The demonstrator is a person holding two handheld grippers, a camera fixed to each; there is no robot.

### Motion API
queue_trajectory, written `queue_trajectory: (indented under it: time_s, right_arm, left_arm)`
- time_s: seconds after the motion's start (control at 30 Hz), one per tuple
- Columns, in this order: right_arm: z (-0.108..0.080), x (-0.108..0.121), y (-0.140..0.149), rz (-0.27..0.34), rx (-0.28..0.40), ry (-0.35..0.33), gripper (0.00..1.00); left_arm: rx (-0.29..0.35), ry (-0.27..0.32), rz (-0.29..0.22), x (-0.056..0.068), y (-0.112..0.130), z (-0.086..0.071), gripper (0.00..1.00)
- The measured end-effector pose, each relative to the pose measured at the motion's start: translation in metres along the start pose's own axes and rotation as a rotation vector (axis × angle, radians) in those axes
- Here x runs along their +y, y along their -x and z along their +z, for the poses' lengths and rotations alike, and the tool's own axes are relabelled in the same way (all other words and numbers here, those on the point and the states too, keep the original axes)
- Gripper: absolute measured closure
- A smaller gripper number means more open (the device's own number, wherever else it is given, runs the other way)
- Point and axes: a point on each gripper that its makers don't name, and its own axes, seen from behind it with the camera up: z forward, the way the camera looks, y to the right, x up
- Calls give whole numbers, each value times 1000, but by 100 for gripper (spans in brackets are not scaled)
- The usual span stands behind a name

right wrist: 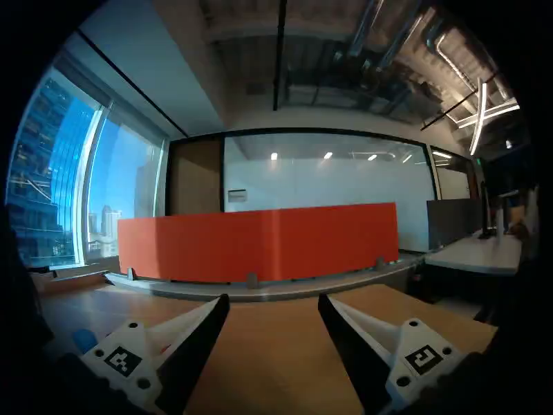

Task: Pour water

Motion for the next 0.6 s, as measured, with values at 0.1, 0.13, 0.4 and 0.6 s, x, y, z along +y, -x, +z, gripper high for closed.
queue_trajectory:
  time_s: [0.1,0.13,0.4,0.6]
  right_arm:
    - [1,3,3,-3,-17,14,1]
    - [0,4,4,-3,-21,18,1]
    - [-1,9,5,-14,-40,39,1]
    - [-1,9,6,-21,-47,44,1]
  left_arm:
    - [-9,6,9,5,9,3,14]
    - [-11,7,7,6,11,3,14]
    - [-5,15,-11,15,20,3,14]
    - [-19,18,-19,18,33,2,14]
